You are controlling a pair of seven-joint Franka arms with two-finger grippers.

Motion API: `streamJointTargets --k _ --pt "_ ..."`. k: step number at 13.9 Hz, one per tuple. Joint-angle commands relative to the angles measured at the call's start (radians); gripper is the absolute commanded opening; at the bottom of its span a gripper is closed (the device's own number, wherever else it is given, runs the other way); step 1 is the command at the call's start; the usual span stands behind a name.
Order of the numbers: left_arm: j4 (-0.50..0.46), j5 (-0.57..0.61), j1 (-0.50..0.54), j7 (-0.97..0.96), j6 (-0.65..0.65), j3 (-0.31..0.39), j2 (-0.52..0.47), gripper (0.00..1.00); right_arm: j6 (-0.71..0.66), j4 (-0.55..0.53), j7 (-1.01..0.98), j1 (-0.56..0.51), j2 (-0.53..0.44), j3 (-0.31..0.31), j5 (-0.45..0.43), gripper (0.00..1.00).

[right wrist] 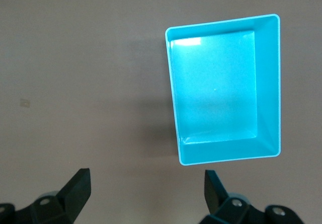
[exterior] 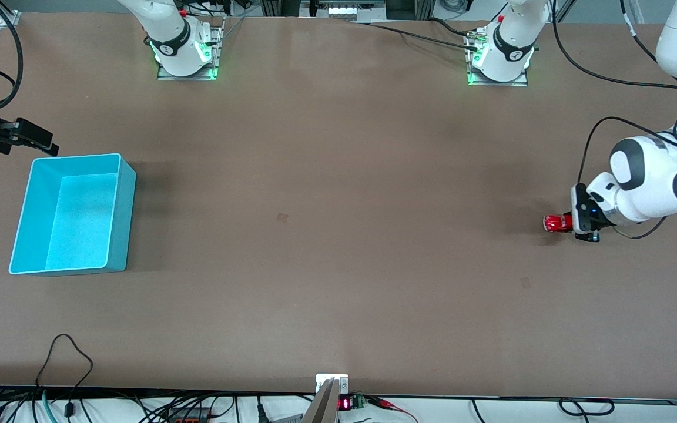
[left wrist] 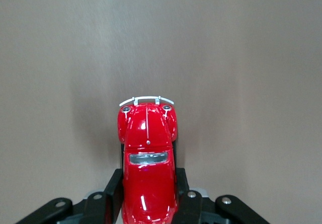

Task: Wind red beetle toy and store in blue box
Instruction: 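Drag the held car backward along the table with the left gripper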

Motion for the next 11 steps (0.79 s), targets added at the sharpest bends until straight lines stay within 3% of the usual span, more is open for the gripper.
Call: streamJointTargets --k 1,11 --pt "0.023 -0.002 0.049 0.073 -0.008 -0.013 0.039 0.10 -0.001 -0.001 0.009 -0.004 -0.005 0.003 -0.005 1.00" --pt "0.053 0.011 0.070 0.079 -0.002 -0.010 0.048 0.12 -0.004 -0.001 0.009 -0.015 -0.005 0.002 -0.004 1.00"
